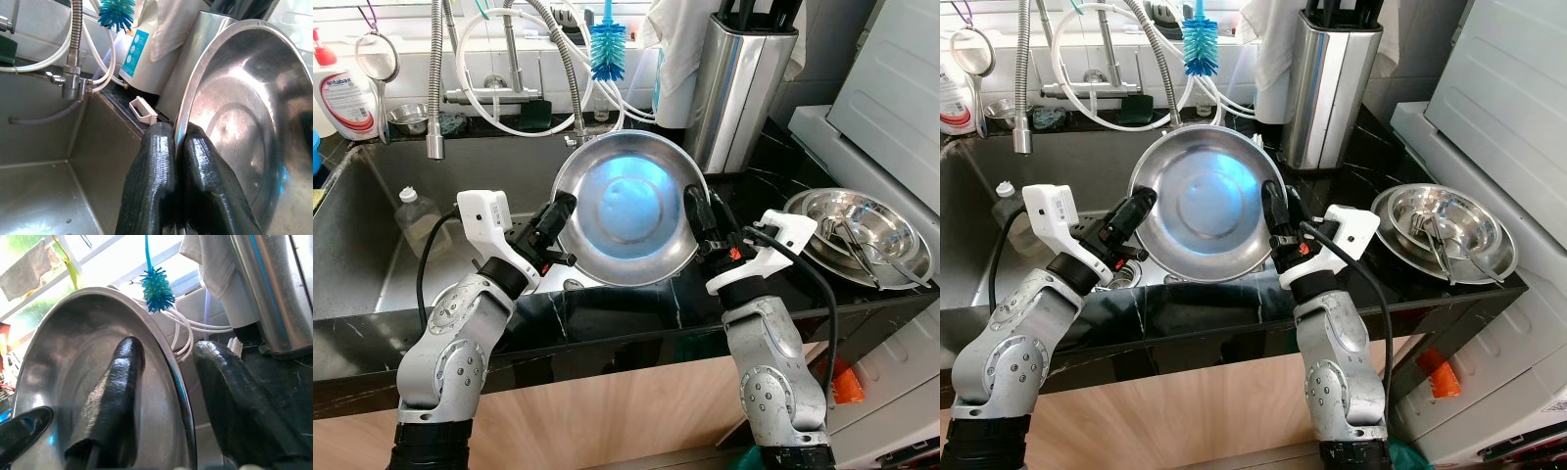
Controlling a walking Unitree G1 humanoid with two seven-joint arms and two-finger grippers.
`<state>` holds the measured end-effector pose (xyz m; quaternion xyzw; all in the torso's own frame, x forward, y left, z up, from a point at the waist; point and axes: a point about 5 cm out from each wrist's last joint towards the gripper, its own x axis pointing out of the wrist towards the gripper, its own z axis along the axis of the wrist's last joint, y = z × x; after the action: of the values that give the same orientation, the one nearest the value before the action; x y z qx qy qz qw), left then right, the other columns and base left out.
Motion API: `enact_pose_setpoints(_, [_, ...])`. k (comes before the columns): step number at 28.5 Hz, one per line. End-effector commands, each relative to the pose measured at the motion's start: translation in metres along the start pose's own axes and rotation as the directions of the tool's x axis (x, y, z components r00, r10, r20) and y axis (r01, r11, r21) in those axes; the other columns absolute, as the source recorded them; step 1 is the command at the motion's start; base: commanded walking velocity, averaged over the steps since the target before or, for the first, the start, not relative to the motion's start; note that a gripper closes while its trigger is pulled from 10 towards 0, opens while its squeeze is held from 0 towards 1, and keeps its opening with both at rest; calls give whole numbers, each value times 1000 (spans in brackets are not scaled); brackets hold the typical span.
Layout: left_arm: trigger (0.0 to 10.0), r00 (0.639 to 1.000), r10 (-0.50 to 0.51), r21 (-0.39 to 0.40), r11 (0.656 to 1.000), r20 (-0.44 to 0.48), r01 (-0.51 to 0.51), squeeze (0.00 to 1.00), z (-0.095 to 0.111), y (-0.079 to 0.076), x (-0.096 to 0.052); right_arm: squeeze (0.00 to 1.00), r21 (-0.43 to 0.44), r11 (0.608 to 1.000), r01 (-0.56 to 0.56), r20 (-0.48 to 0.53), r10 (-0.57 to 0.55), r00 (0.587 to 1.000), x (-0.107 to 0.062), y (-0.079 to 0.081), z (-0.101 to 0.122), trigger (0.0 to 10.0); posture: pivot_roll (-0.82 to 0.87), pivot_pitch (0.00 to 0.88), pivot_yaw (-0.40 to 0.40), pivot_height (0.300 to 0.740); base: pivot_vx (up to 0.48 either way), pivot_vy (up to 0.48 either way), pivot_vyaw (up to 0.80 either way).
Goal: Kitchen organization
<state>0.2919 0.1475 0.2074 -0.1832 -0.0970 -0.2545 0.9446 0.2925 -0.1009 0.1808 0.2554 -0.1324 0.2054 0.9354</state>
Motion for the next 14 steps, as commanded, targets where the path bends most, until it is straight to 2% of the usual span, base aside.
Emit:
enact_pose_setpoints(1, [0,1000,-15,-3,1000,-17,15,0,-3,-3,1,1000,13,1000,-20,13,20,1000,-1,3,5,10000,73,10,-44,740,0,0,0])
enact_pose_setpoints(10, [0,1000,-24,-9,1000,-15,24,0,-3,-4,1,1000,61,996,-67,-28,69,997,-2,9,-1,10000,72,13,-41,740,0,0,0])
enact_pose_setpoints(11, [392,1000,-22,-9,1000,-13,22,0,-3,-4,1,0,49,998,-50,-30,51,998,-2,8,-1,10000,73,13,-42,740,0,0,0])
enact_pose_setpoints(12, [392,1000,-22,-9,1000,-13,22,0,-3,-4,1,0,49,998,-50,-30,51,998,-2,8,-1,10000,73,13,-42,740,0,0,0])
enact_pose_setpoints(13, [2471,1000,-20,-9,1000,-12,20,0,-2,-4,1,0,43,998,-40,-31,42,999,-2,7,-1,10000,73,13,-42,740,0,0,0])
enact_pose_setpoints(14, [2471,1000,-20,-9,1000,-12,20,0,-2,-4,1,0,43,998,-40,-31,42,999,-2,7,-1,10000,73,13,-42,740,0,0,0])
